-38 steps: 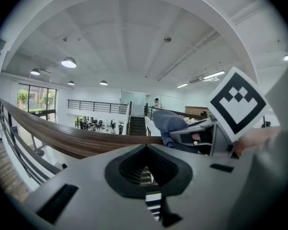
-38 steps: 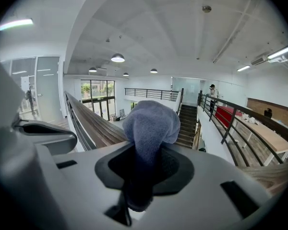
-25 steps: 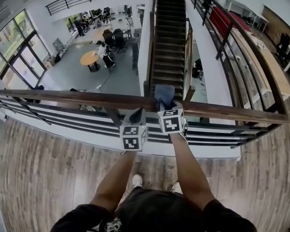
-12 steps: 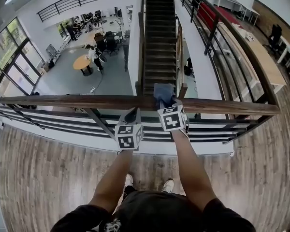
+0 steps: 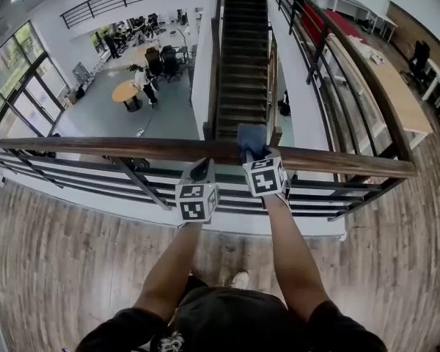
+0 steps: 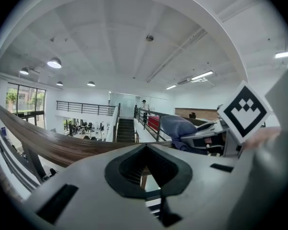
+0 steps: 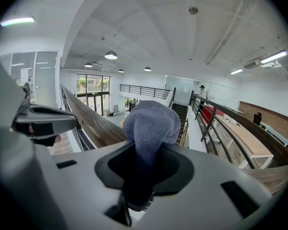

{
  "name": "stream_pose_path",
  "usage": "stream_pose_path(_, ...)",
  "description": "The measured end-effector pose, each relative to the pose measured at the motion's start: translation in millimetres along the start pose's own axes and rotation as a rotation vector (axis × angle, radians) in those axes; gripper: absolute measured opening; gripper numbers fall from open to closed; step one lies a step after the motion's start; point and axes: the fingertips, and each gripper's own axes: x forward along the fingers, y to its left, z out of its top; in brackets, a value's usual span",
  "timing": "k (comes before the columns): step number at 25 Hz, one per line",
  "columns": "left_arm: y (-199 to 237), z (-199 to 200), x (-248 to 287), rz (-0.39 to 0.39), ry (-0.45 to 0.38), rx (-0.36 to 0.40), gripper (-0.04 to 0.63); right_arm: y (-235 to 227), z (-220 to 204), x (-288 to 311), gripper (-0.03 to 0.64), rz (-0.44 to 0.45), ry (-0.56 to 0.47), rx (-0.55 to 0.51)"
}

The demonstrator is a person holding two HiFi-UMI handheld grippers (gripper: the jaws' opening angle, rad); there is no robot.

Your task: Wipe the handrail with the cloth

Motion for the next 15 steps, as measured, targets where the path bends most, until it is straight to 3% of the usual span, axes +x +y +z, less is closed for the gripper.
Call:
stream_pose_path(9,-23,-5,-6,-0.037,0.033,0.019,0.003,-51,-22,-19,0.089,-0.052,0.023,0.020)
stream_pose_path(15,-24,5,-8,-0.074,0.003,0.025,0.002,-56,-25,-19,0.089,-0.040,0.013,0.031)
